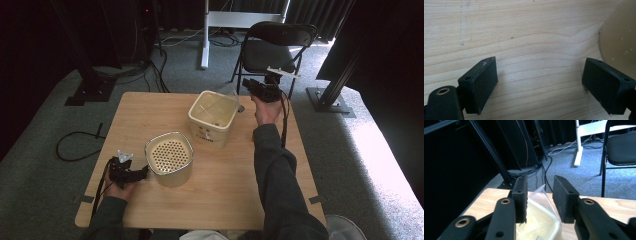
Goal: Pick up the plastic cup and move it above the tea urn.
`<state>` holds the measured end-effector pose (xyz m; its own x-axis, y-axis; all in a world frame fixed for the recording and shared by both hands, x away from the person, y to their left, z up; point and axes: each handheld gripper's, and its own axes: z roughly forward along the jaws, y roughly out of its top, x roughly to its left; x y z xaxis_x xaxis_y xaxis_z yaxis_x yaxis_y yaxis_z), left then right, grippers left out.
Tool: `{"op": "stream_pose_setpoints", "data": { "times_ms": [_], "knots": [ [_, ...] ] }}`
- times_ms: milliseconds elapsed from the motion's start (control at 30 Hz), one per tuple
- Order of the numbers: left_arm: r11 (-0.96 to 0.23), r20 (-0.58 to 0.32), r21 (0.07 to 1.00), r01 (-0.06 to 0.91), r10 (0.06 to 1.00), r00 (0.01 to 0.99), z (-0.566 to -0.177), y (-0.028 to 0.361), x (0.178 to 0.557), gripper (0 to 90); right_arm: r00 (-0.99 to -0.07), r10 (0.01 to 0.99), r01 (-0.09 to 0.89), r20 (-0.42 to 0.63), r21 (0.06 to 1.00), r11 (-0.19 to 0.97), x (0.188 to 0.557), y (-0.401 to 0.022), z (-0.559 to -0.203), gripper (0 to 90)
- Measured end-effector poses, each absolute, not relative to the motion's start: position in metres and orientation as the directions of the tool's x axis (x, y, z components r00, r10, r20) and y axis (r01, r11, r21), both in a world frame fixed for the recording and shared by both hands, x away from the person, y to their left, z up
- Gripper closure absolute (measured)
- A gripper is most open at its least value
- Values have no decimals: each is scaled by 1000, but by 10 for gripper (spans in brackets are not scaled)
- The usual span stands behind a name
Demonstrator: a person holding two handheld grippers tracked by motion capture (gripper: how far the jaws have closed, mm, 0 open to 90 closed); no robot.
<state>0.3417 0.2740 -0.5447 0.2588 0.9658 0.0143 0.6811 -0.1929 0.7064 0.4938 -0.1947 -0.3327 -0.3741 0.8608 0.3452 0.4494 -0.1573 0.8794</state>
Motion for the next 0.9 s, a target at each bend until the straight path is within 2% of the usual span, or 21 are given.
{"op": "stream_pose_setpoints", "data": {
  "times_ms": [367,900],
  "knots": [
    [-197,16,704,682,965,261,-544,274,342,136,-398,861,483,316,870,-96,486,-205,-353,601],
    [-195,15,705,682,965,261,-545,274,343,136,-438,887,496,147,863,102,459,-215,-388,482]
  ]
}}
